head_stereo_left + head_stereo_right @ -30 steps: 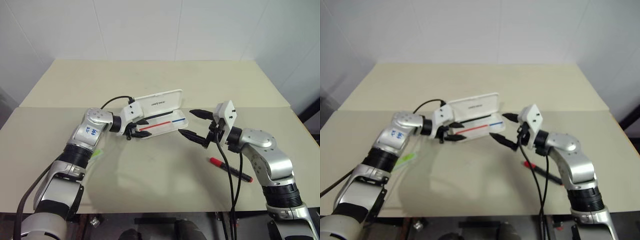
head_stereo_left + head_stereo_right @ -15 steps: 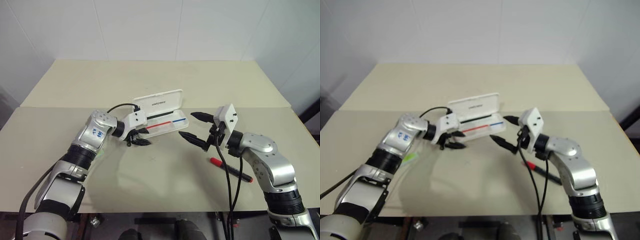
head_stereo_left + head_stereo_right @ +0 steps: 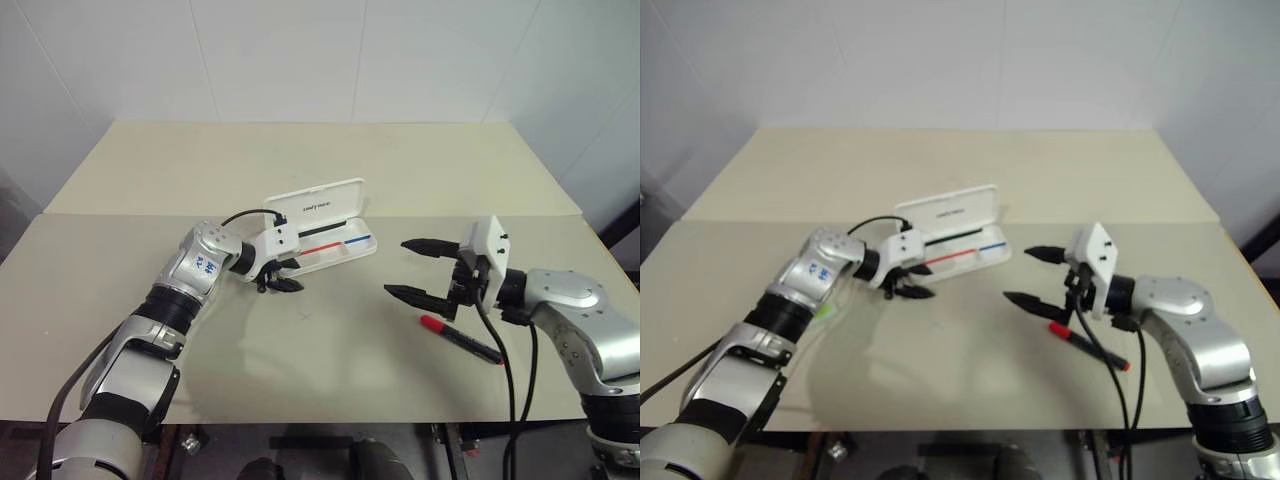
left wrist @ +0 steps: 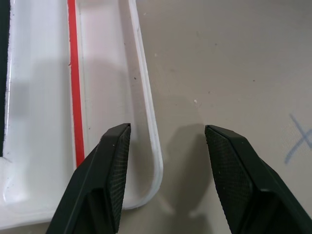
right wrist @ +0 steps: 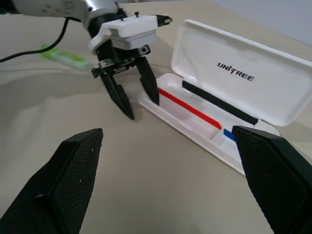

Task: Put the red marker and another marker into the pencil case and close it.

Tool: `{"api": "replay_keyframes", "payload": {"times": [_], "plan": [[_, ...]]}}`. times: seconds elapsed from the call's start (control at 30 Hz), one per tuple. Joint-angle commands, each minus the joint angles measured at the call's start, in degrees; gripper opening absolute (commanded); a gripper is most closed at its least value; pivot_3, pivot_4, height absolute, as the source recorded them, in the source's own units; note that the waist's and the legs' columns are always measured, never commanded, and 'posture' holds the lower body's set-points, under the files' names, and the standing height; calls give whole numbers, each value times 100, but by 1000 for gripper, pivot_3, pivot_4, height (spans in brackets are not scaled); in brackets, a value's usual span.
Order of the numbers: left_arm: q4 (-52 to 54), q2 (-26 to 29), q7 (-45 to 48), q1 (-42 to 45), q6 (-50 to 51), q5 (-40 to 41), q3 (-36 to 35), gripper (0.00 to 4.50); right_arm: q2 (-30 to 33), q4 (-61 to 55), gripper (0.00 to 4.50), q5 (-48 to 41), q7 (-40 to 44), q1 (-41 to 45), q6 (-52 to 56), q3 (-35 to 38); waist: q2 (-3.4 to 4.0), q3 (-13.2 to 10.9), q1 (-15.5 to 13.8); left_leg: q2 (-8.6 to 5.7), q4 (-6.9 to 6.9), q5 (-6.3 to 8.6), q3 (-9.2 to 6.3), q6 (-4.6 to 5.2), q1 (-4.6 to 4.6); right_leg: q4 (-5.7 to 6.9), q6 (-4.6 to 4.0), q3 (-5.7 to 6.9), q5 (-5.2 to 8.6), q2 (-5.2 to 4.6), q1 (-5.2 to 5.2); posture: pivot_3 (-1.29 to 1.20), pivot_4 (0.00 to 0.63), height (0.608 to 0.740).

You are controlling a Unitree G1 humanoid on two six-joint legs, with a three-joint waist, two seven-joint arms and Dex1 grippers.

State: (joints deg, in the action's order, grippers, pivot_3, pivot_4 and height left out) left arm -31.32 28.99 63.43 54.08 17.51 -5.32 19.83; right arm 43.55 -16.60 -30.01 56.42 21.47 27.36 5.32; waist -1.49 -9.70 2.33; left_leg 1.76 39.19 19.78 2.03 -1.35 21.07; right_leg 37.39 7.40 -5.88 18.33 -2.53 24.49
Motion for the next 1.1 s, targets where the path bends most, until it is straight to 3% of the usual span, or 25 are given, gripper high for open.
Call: {"api": "replay_keyframes", "payload": {"times": [0.03, 0.1, 0.37, 0.6, 1.1], "plan": [[-155, 11, 116, 22, 111, -159, 118, 2515, 180, 117, 4500, -57, 214, 145, -163, 226, 0, 0, 0, -1, 1, -1, 0, 1, 0, 1, 0, -1, 0, 0, 0, 0, 150, 740], [-169, 22, 158, 16, 152, -172, 142, 2515, 209, 160, 4500, -49, 238, 195, -187, 223, 0, 0, 1, -2, 1, -4, 2, 2, -2, 4, 0, -4, 0, 0, 0, 0, 150, 740], [-38, 110, 264, -112, 274, -199, 184, 43, 104, 109, 4500, -94, 93, 362, -129, 186, 0, 0, -2, 2, 0, -3, 1, 2, -1, 3, 0, -5, 0, -1, 1, 0, 150, 740], [45, 146, 380, -113, 317, -215, 234, 14, 62, 136, 4500, -130, 32, 459, -106, 150, 0, 0, -23, 2, 1, -3, 1, 2, -2, 4, 0, -5, 0, -2, 1, 0, 150, 740], [1317, 649, 888, -127, 358, 24, -5, 14, -67, 284, 4500, -29, -2, 485, -188, 61, -2, -1, -57, 8, -1, -3, 0, 2, 10, 3, 0, -5, 0, -6, 8, 0, 150, 740]]}}
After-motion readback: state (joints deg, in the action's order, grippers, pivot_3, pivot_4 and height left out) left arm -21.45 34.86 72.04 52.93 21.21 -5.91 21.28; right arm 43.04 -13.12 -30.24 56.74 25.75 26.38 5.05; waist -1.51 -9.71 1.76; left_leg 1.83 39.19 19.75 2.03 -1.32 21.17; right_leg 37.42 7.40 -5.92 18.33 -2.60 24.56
